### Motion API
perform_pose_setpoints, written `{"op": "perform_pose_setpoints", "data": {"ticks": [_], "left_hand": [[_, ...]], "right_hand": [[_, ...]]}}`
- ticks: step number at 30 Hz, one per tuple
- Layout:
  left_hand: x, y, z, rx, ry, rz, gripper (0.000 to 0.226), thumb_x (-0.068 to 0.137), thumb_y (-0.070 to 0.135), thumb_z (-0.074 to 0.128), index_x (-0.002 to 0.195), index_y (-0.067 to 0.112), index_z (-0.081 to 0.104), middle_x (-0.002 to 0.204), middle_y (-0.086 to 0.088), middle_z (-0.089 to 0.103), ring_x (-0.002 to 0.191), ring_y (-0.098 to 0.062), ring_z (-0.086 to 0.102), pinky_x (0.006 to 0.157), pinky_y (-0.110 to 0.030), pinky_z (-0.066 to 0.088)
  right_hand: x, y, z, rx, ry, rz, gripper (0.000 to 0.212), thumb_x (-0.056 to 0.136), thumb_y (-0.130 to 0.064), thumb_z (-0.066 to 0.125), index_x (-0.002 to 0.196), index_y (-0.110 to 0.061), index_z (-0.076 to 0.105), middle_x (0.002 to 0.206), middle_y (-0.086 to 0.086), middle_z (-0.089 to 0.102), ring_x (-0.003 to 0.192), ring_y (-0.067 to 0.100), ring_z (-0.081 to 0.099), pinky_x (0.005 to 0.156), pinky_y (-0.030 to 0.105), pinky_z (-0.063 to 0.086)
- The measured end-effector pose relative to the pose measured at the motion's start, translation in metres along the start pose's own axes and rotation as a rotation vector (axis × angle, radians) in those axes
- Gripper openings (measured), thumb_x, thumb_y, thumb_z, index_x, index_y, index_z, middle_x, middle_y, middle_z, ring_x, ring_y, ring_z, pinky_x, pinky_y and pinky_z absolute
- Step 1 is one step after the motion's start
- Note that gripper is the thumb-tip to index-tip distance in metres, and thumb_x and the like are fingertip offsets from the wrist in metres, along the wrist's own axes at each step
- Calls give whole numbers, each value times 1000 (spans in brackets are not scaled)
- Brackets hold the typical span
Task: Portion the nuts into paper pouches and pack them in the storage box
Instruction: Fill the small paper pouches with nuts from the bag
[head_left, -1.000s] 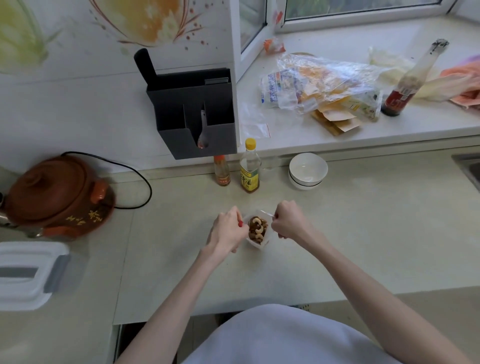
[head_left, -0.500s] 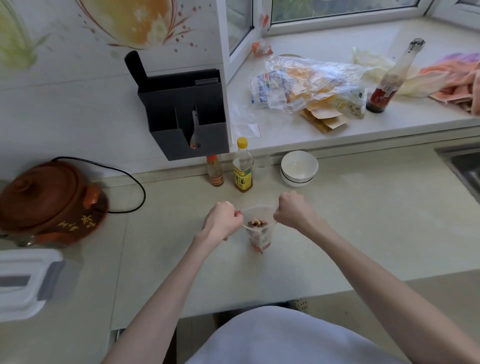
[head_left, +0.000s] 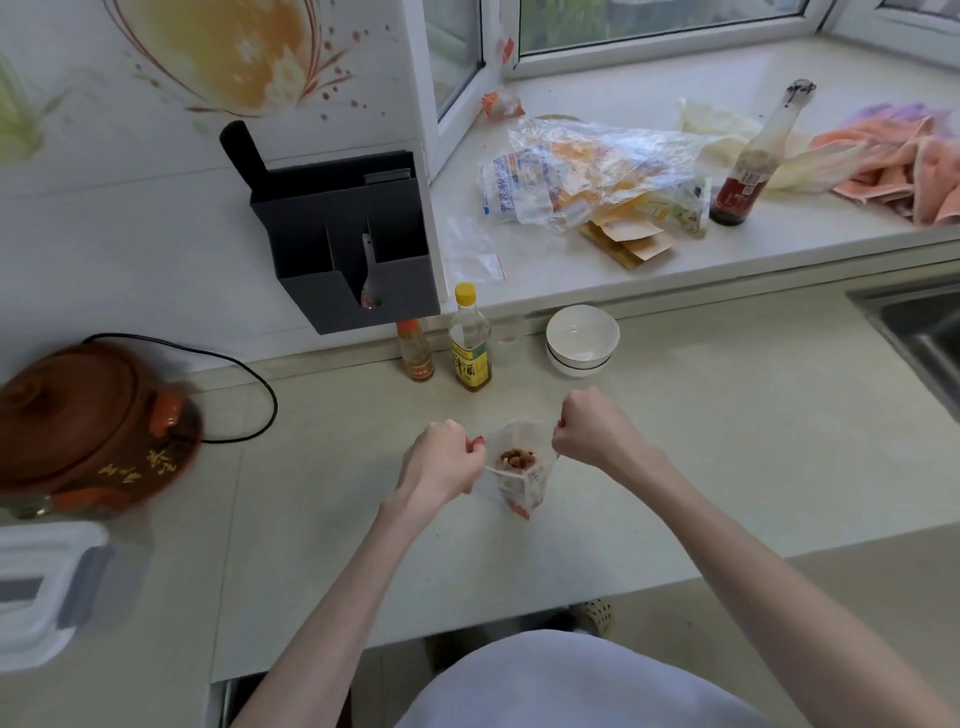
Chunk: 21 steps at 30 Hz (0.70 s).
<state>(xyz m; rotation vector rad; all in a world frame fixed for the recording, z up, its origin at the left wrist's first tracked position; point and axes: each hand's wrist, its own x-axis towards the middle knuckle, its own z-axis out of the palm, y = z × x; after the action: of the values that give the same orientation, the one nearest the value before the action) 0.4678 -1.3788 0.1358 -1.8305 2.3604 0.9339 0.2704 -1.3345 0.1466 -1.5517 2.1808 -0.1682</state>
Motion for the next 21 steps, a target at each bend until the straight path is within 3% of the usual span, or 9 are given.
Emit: {"op": "perform_pose_setpoints", "data": {"ticks": [3,6,10,15,21], "left_hand": [[1,5,2,-83,64,13,47,87,37,49,52,10,64,40,3,59,35,-7,52,48,-20,46],[3,16,9,9,-43,19,46,91,32,50,58,7,69,45,1,62,42,-12,57,58,-25,55],[9,26,15,-16,-33,28,46,90,34,51,54,11,66,41,4,58,43,-10,57,54,-22,47],[15,41,22,-12,-42,54,47,92,36,50,56,10,68,45,1,62,50,-15,62,61,-26,51],[29,53,36,-46,-27,36,49,90,40,52,48,16,60,40,7,59,40,-8,55,50,-21,42]], "right_hand": [[2,13,-3,24,72,23,24,69,-9,49,48,-4,40,50,14,32,51,30,33,42,26,22],[0,22,1,-12,-18,34,30,71,-8,52,49,-8,32,51,11,28,57,29,36,42,25,20],[5,35,1,1,55,53,32,73,-11,51,49,-8,29,50,10,25,55,29,33,42,26,19],[10,46,-4,4,29,40,34,74,-9,51,49,-8,27,50,11,23,56,29,31,42,28,19],[25,71,-13,25,13,55,32,71,-8,51,49,-8,28,48,10,25,51,28,30,42,26,17]]}}
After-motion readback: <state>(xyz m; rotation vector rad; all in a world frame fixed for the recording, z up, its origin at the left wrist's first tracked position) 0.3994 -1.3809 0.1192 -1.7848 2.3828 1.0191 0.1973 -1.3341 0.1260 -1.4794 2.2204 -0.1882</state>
